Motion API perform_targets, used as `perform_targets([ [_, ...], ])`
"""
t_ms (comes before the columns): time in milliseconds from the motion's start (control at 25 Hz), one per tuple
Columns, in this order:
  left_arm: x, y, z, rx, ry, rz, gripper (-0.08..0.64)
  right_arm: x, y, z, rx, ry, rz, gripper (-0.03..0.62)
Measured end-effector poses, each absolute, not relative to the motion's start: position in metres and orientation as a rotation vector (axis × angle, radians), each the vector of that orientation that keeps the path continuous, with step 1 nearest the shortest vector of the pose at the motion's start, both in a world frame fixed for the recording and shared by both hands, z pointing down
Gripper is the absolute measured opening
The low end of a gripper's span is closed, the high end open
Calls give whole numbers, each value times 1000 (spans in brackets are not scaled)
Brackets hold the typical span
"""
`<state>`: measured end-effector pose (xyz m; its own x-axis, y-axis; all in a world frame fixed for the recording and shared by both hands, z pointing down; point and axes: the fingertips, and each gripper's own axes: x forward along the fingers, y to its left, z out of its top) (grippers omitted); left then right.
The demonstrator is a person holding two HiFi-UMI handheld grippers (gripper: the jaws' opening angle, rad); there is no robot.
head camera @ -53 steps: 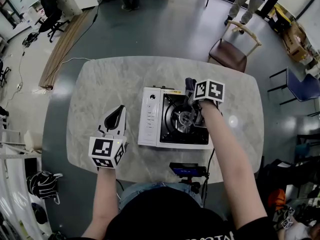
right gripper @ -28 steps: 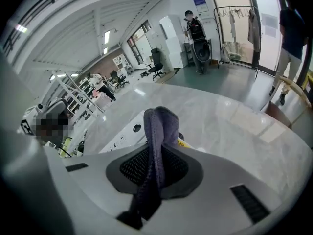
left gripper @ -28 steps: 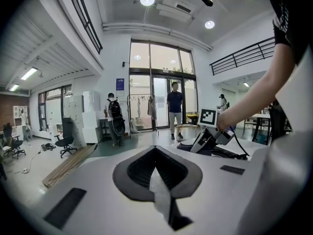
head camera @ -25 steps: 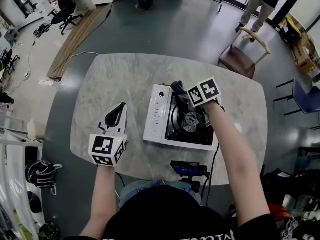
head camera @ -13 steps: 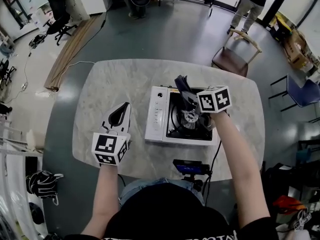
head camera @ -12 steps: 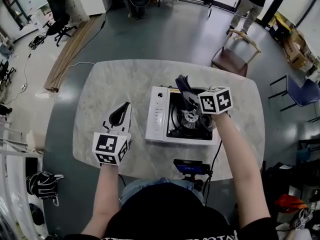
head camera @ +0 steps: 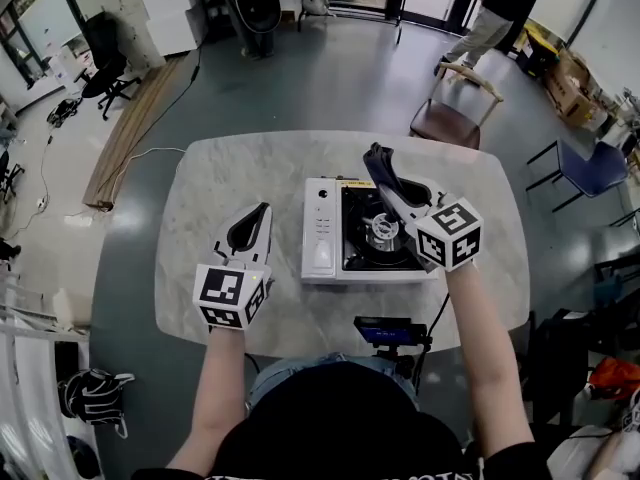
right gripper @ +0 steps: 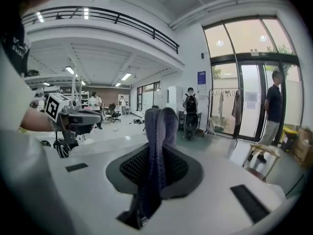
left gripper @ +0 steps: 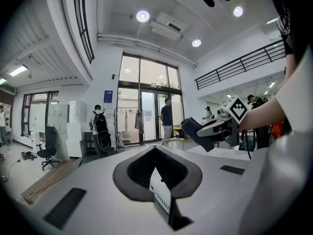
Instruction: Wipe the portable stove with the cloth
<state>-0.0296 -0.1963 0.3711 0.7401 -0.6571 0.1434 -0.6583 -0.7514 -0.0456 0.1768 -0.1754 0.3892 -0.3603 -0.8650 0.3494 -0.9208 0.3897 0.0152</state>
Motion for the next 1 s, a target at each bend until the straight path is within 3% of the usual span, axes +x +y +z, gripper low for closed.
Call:
perform_targets([
  [240, -36, -196, 363, 2952, -1062, 202, 11, 157, -140, 350, 1715, -2207, -41, 71],
  [640, -40, -189, 341, 3023, -964, 110, 11, 165, -73, 301, 2117, -2102, -101, 69],
  [1000, -25, -186, 333, 3015, -1006, 11, 11, 197, -44, 314, 2204, -2024, -100, 69],
])
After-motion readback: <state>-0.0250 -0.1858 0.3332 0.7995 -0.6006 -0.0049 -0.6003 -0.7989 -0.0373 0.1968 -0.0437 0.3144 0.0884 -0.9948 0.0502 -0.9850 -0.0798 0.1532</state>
